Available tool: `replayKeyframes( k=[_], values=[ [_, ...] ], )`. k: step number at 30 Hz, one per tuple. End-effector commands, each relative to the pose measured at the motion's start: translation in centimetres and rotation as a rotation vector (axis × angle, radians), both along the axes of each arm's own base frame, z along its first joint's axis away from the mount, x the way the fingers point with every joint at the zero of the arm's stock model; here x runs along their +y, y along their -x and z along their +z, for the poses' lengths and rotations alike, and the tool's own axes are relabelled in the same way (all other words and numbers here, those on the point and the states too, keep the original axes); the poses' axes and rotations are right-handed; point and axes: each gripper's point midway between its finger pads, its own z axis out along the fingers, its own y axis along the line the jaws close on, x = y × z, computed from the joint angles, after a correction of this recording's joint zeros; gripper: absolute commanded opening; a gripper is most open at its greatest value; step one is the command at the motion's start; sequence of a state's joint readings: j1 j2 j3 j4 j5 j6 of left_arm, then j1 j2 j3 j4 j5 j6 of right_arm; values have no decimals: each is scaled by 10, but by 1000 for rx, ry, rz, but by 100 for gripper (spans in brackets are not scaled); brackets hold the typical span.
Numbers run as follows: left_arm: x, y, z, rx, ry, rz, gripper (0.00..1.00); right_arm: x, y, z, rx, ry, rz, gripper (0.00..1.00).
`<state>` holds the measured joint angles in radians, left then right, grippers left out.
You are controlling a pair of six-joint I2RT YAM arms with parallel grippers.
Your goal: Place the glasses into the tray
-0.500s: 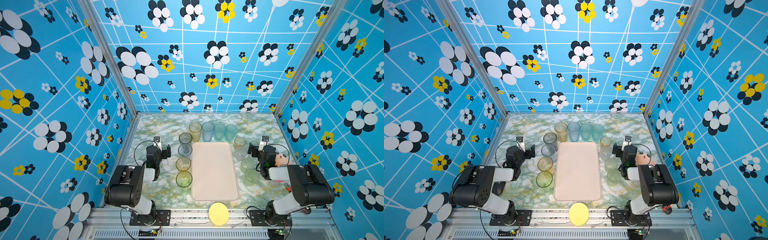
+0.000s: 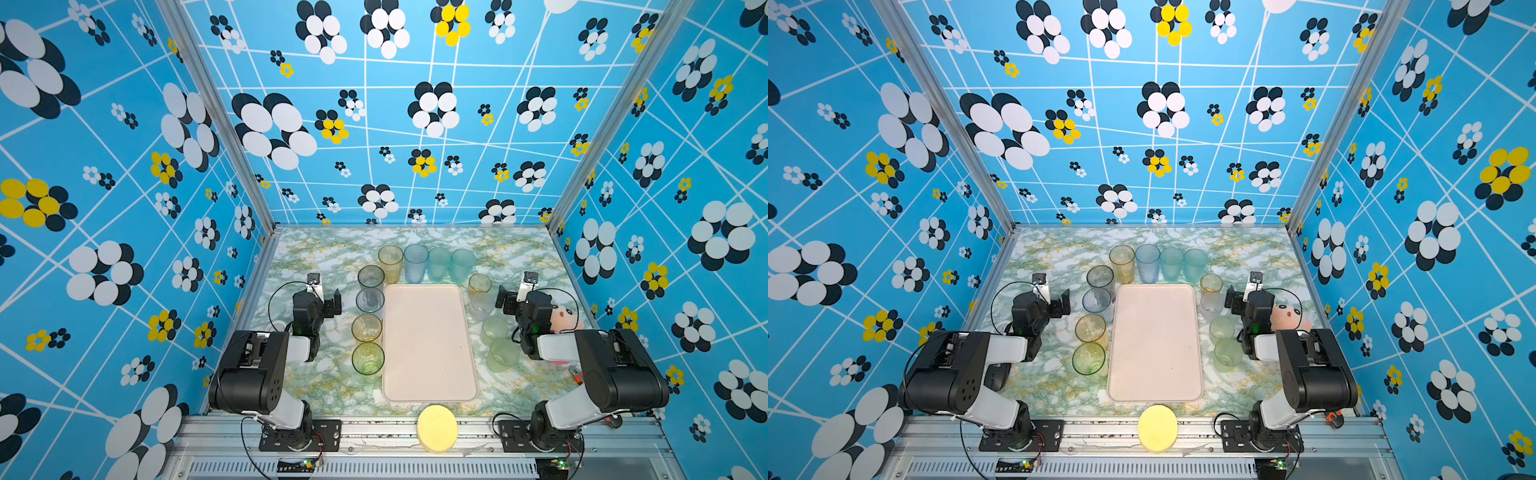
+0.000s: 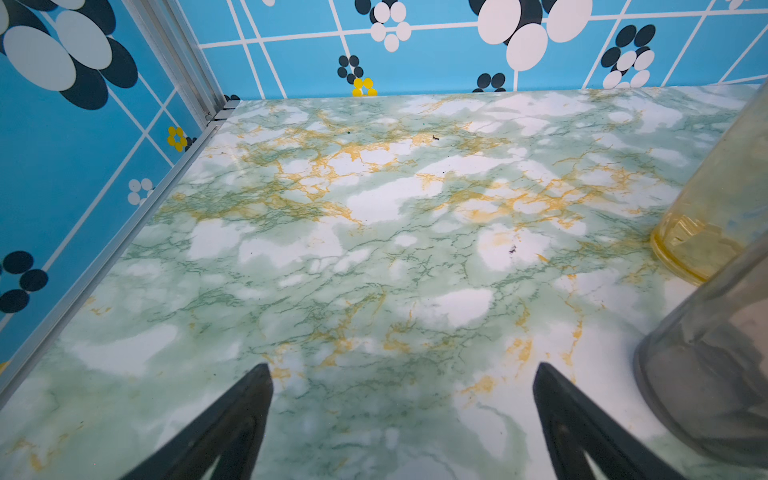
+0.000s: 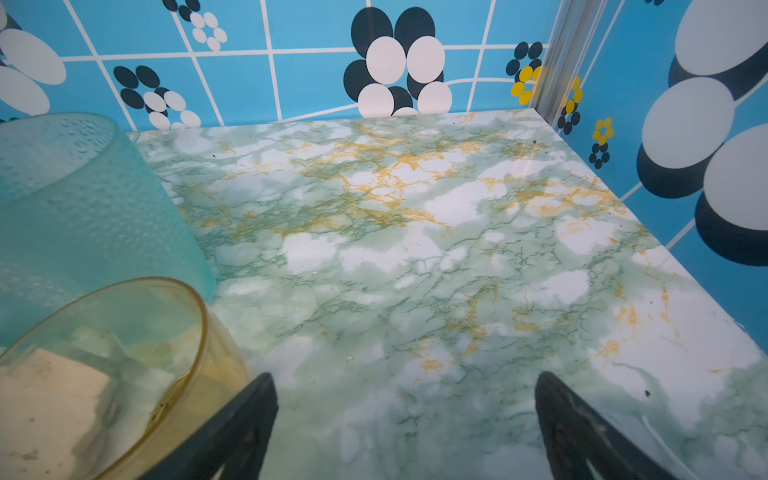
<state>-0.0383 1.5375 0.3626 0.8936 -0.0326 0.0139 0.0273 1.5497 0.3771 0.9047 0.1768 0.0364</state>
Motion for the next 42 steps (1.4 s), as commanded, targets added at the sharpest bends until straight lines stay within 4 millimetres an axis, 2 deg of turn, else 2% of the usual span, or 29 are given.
replayKeyframes(
  k=[1,7,11,17,19,22,27,30,33,36,38,40,42],
  values=[
    [0,-8,8,-20,17,-5,99,-1,-3,4,-9,4,2,99],
    [0,-8,8,-20,18,-5,100,-1,-3,4,-8,4,1,93],
    [0,-8,8,-18,21,-8,96,-1,-3,5,-10,4,1,90],
    [-5,-10,13,1,43,-57,80,-1,-3,4,-11,3,0,90],
    [-4,-11,22,13,44,-51,75,-8,-3,8,-12,1,-41,89],
    [2,-6,43,0,38,-15,74,-14,-1,24,-2,1,-82,89],
    [9,4,98,12,76,60,72,-15,6,76,43,3,-83,87],
    [10,11,126,30,88,97,71,-5,16,105,119,-72,-54,85],
    [5,15,148,40,82,105,67,19,22,115,264,-204,27,75],
    [-3,12,162,59,72,88,65,47,20,109,409,-344,112,61],
    [-9,10,163,87,73,68,63,61,16,101,475,-417,151,50],
    [-16,6,162,120,70,46,61,67,11,92,514,-456,155,41],
    [-22,4,160,155,60,24,57,65,7,79,562,-442,119,38]
  ],
)
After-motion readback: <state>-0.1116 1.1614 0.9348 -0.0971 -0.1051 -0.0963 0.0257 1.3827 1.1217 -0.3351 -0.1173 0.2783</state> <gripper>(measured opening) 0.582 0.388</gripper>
